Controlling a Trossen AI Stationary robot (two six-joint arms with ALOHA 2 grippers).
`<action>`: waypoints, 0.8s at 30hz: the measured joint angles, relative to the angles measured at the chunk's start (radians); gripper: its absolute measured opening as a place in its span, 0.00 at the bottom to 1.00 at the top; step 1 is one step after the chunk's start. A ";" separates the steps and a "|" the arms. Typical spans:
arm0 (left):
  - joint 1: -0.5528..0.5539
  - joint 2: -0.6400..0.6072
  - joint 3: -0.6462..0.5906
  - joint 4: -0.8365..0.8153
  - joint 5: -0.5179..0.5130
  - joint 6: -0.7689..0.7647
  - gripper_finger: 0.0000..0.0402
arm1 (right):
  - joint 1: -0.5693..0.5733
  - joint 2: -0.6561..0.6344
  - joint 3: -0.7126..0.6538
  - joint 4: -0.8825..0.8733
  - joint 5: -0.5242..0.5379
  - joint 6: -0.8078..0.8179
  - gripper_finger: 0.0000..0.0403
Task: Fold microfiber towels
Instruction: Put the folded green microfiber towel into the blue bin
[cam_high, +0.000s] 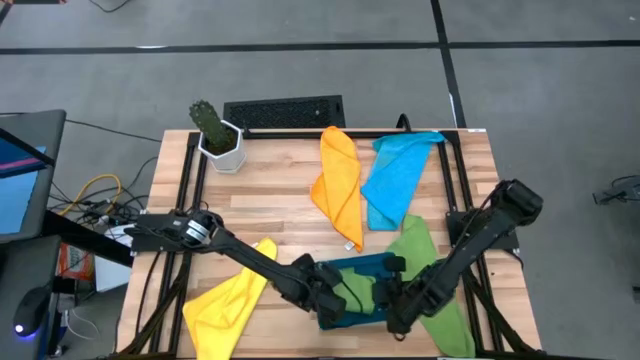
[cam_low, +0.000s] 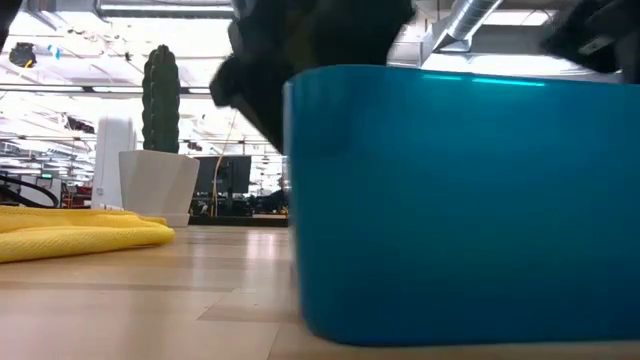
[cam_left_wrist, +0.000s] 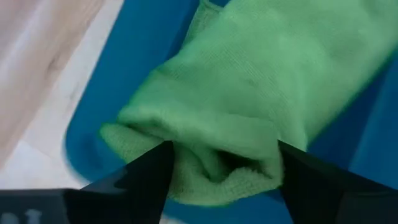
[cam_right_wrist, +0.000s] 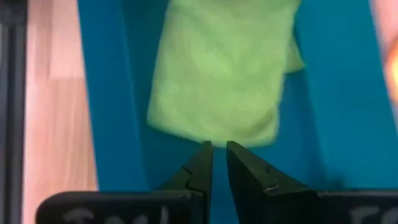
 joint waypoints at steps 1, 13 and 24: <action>0.003 0.002 -0.001 0.000 0.008 -0.007 0.62 | -0.009 0.016 -0.001 0.023 -0.001 -0.021 0.18; 0.031 -0.017 0.035 -0.040 0.046 0.020 0.53 | -0.149 0.181 0.002 0.406 -0.072 -0.309 0.17; -0.067 -0.049 0.087 -0.330 0.079 -0.039 0.52 | -0.156 0.218 -0.005 0.377 -0.120 -0.368 0.11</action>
